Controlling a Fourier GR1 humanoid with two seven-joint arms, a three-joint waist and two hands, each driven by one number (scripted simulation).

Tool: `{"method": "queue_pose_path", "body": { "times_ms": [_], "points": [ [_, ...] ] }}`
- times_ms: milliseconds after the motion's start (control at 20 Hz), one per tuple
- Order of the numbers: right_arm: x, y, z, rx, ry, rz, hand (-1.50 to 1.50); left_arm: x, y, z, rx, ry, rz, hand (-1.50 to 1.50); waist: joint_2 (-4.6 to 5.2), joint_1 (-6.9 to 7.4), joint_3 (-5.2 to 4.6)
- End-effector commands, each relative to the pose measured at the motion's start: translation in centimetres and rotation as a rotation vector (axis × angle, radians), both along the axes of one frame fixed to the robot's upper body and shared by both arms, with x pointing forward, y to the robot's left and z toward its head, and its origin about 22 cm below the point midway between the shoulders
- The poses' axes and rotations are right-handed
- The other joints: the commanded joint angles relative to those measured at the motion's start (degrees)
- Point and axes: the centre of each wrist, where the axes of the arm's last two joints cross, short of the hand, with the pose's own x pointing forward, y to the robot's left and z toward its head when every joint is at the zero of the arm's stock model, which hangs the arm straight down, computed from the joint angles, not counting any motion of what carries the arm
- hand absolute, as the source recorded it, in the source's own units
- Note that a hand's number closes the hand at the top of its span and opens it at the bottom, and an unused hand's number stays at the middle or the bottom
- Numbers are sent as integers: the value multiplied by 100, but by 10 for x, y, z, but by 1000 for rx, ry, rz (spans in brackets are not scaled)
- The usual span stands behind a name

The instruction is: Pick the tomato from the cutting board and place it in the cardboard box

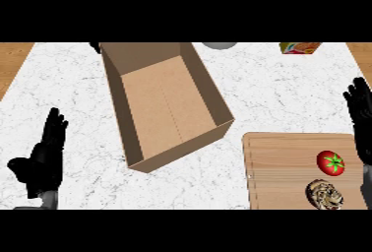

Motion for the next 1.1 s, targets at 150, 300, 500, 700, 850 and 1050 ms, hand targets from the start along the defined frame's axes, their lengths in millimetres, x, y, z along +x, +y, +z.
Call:
{"method": "queue_pose_path", "body": {
  "times_ms": [150,300,500,700,850,1050],
  "points": [
    [14,-30,32,49,-239,-218,-150,1,3,-1,141,60,-77,0,-254,-66,64],
    [-37,-101,-2,-434,98,-453,-150,1,9,4,161,65,-107,0,68,-344,-77],
    [-19,-46,-32,-27,-150,-814,-150,4,3,5,159,126,-172,0,-255,-140,63],
    [-57,-50,-45,-82,-196,-773,-150,-9,13,10,177,133,-190,0,-266,-42,54],
    [-53,-64,-30,-238,-35,-680,-150,7,-9,13,167,152,-198,0,-255,-37,49],
    [-79,-86,-16,-461,218,-605,-150,8,2,14,169,142,-198,0,-247,-61,19]
  ]
}}
